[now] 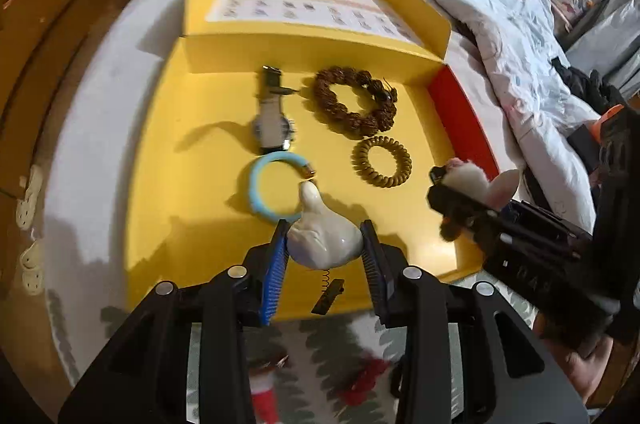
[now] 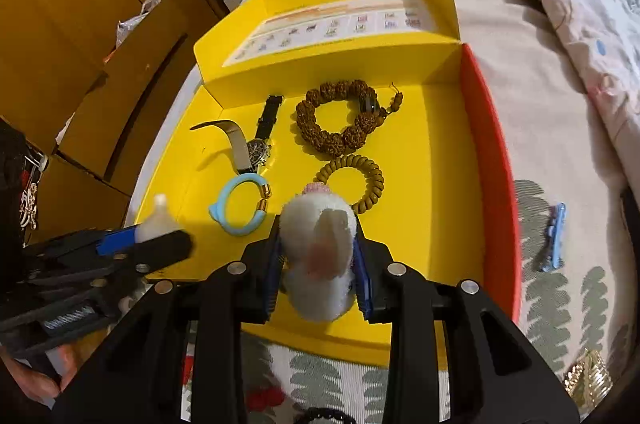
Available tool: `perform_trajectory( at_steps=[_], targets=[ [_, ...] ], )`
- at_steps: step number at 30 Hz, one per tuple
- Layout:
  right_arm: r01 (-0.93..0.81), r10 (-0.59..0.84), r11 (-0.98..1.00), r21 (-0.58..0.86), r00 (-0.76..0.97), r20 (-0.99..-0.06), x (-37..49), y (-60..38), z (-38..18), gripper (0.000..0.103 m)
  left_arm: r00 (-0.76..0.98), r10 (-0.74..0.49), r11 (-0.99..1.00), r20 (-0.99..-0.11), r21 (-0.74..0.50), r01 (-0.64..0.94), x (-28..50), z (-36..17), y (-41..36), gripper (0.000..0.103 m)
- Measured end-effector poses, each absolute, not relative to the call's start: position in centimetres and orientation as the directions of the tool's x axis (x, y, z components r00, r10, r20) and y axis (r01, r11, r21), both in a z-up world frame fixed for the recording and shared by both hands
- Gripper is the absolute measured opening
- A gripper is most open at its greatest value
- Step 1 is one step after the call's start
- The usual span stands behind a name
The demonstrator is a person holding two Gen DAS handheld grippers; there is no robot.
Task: Organize jewelry
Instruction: 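Carry the garlic charm and bunny plush into the yellow box and open both tools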
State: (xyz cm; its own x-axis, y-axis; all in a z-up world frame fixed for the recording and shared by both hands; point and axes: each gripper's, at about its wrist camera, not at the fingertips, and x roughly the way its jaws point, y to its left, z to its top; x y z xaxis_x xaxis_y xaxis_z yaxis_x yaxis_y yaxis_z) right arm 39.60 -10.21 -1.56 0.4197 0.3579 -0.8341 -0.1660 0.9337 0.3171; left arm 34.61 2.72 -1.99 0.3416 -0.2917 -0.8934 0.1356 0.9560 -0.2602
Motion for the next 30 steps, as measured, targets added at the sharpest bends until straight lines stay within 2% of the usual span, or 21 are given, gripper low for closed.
perform_trajectory(
  at_steps=[10,17,23,25,27,30],
  targets=[
    [-0.129,0.289,0.957,0.259,0.381,-0.878,41.3,-10.1,-5.1,0.031,0.246,-0.31,0.949,-0.918,-0.284,0.134,37.2,-5.9,1.1,0.036],
    [-0.135,0.25,0.968,0.214,0.387,-0.888,41.6,-9.7,-5.9,0.031,0.242,-0.309,0.95,-0.92,-0.288,0.12,38.0,-6.9,1.7,0.036],
    [-0.151,0.224,0.973,0.176,0.42,-0.88,41.7,-9.6,-5.4,0.037,0.241,-0.311,0.95,-0.919,-0.291,0.114,38.2,-6.9,2.0,0.036],
    [-0.152,0.222,0.973,0.172,0.431,-0.875,41.6,-9.7,-5.1,0.042,0.248,-0.314,0.949,-0.916,-0.295,0.114,38.2,-6.7,2.2,0.036],
    [-0.153,0.215,0.975,0.164,0.434,-0.875,41.6,-9.7,-4.9,0.055,0.253,-0.321,0.947,-0.913,-0.301,0.116,38.2,-6.3,2.3,0.037],
    [-0.148,0.198,0.978,0.146,0.457,-0.867,41.4,-10.0,-4.3,0.062,0.273,-0.323,0.946,-0.906,-0.303,0.113,38.2,-5.7,2.7,0.045]
  ],
)
